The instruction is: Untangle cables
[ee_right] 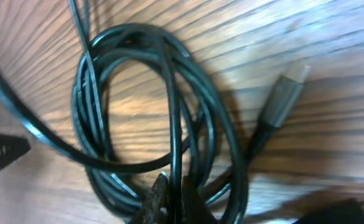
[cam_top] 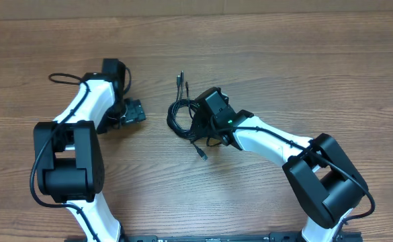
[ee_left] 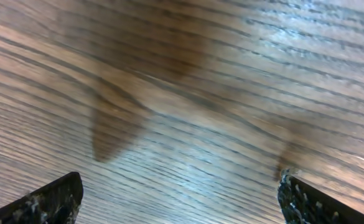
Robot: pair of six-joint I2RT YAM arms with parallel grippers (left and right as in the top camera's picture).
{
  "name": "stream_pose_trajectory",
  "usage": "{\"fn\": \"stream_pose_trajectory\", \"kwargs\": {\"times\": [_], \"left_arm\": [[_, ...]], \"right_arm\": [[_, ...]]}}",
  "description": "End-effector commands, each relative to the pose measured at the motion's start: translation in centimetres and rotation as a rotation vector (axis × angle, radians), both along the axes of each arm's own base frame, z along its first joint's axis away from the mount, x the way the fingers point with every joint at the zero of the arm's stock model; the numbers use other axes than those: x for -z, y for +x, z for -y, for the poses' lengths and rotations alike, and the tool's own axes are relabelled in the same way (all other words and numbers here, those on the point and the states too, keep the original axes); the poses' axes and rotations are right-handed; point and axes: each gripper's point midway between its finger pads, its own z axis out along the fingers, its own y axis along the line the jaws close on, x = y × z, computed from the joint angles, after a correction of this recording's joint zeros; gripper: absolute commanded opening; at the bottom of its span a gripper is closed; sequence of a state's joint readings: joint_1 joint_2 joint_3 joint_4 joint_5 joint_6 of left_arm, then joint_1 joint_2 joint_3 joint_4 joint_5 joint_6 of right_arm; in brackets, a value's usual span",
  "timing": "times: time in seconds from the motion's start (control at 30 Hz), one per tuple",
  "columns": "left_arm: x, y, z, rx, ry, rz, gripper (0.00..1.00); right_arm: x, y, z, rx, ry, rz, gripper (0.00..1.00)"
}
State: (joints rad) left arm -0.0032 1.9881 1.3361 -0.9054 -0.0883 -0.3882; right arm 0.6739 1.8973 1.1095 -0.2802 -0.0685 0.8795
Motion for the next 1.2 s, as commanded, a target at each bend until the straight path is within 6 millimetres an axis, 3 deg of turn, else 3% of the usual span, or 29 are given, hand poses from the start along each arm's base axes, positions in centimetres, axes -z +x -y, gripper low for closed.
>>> {"fn": "stream_pose_trajectory", "kwargs": {"times": [0.0, 0.2, 0.23, 0.3, 0.37, 0.47, 0.7, 0.73, 0.83, 0.87, 0.9, 0.97, 1.13, 1.17], "left_arm": [[0.0, 0.4, 0.7, -0.01, -0.037, 0.006, 1.0], [0.0, 0.8, 0.8, -0.008, -0.037, 0.022, 1.0], [0.0, 0.8, 0.8, -0.008, -0.037, 0.024, 1.0], [0.0, 0.8, 0.8, -0.008, -0.037, 0.025, 1.0], [-0.1, 0.9, 0.8, -0.008, -0.037, 0.028, 1.0], [0.0, 0.9, 0.8, -0.008, -0.038, 0.028, 1.0], [0.0, 1.0, 1.7, -0.006, -0.089, 0.031, 0.99], [0.0, 1.0, 2.0, -0.005, -0.104, 0.031, 0.92], [-0.1, 1.0, 2.5, -0.004, -0.137, 0.031, 0.49], [0.0, 1.0, 2.6, -0.004, -0.142, 0.03, 0.45], [-0.1, 1.0, 2.9, -0.003, -0.155, 0.03, 0.28], [-0.1, 1.0, 3.2, -0.002, -0.176, 0.03, 0.08], [-0.1, 1.0, 3.9, 0.005, -0.203, 0.029, 0.04], [-0.1, 1.0, 3.9, 0.005, -0.203, 0.029, 0.08]], "right_arm": [[0.3, -1.2, -1.7, -0.079, 0.012, 0.003, 0.04], [0.1, -1.6, -2.6, -0.113, 0.011, 0.032, 0.06], [0.1, -1.6, -2.6, -0.113, 0.011, 0.032, 0.09], [0.1, -1.4, -2.4, -0.104, 0.001, 0.041, 0.33], [0.1, -1.0, -2.0, -0.086, -0.021, 0.059, 0.49], [0.1, -0.8, -1.8, -0.076, -0.033, 0.068, 0.63], [0.4, 0.2, 0.0, -0.014, -0.125, 0.109, 0.69], [0.4, 0.2, 0.0, -0.014, -0.125, 0.109, 0.69], [0.6, 0.2, 0.2, -0.008, -0.132, 0.11, 0.69], [0.6, 0.2, 0.2, -0.008, -0.132, 0.11, 0.68], [0.7, 0.2, 0.2, -0.008, -0.133, 0.109, 0.68], [0.8, 0.2, 0.2, -0.008, -0.133, 0.108, 0.67], [0.9, 0.3, 0.1, -0.008, -0.133, 0.108, 0.67], [0.9, 0.3, 0.1, -0.008, -0.133, 0.108, 0.67]]}}
